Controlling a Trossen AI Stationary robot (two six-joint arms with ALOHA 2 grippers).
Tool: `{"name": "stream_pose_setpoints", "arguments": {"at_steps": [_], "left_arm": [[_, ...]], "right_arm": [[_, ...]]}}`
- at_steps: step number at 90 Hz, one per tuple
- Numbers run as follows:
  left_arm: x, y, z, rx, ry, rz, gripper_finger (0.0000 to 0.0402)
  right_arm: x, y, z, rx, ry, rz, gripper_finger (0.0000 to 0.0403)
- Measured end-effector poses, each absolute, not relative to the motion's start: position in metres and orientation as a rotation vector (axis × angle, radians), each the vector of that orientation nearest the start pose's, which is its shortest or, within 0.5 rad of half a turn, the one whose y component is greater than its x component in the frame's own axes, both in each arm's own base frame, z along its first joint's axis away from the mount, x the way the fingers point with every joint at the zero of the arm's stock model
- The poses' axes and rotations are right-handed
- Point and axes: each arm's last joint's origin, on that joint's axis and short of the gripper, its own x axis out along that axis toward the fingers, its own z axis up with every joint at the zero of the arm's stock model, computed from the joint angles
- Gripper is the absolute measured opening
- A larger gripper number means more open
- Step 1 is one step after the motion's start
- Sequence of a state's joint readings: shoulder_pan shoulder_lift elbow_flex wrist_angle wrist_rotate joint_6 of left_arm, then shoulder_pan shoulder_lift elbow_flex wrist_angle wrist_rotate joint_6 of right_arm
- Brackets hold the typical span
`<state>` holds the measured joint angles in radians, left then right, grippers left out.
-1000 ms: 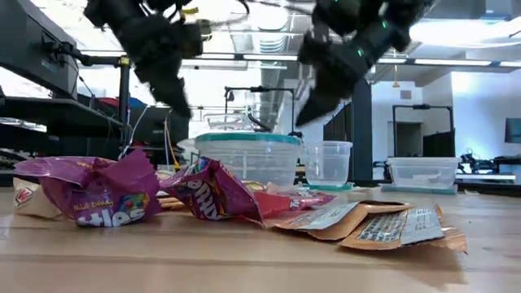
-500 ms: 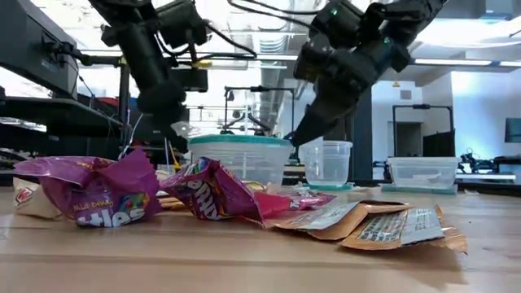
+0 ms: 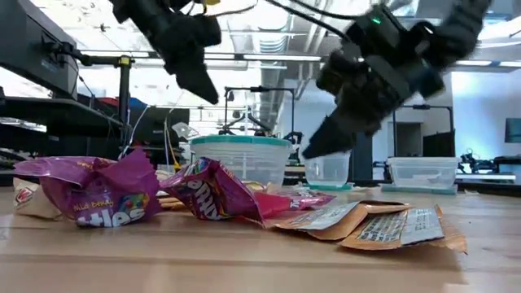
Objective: Sort candy
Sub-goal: Open the big round transparent bin
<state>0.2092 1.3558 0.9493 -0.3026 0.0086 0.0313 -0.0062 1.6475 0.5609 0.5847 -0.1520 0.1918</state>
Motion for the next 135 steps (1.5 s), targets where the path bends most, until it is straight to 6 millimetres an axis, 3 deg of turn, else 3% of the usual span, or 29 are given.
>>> {"name": "stream_pose_setpoints", "arguments": {"at_steps": [13, 30, 45, 72, 82, 93, 107, 118, 135], "left_arm": [[0.307, 0.061, 0.234, -0.06, 0.663, 0.079, 0.0127], [0.317, 0.064, 0.213, -0.058, 0.707, 0.027, 0.0127], [0.326, 0.062, 0.198, -0.083, 0.707, -0.083, 0.0127], [0.342, 0.065, 0.167, -0.095, 0.731, -0.113, 0.0127], [0.342, 0.066, 0.166, -0.103, 0.731, -0.107, 0.0127], [0.342, 0.066, 0.166, -0.095, 0.73, -0.106, 0.0127], [0.342, 0.066, 0.166, -0.095, 0.73, -0.103, 0.0127], [0.343, 0.066, 0.166, -0.106, 0.732, -0.099, 0.0127], [0.348, 0.065, 0.18, -0.103, 0.729, -0.096, 0.0127]], "right_arm": [[0.295, -0.001, 0.11, 0.211, 0.446, 0.046, 0.0214], [0.306, -0.012, 0.091, 0.229, 0.426, 0.014, 0.0214], [0.314, -0.018, 0.096, 0.242, 0.326, 0.063, 0.0214], [0.318, -0.018, 0.098, 0.27, 0.325, 0.098, 0.0214], [0.318, -0.017, 0.099, 0.303, 0.317, 0.131, 0.0214], [0.32, -0.017, 0.108, 0.374, 0.262, 0.292, 0.0209], [0.314, -0.014, 0.105, 0.396, 0.347, 0.284, 0.0193], [0.313, 0.002, 0.127, 0.284, 0.296, 0.32, 0.0183], [0.298, 0.022, 0.146, -0.025, 0.402, 0.242, 0.0178]]}}
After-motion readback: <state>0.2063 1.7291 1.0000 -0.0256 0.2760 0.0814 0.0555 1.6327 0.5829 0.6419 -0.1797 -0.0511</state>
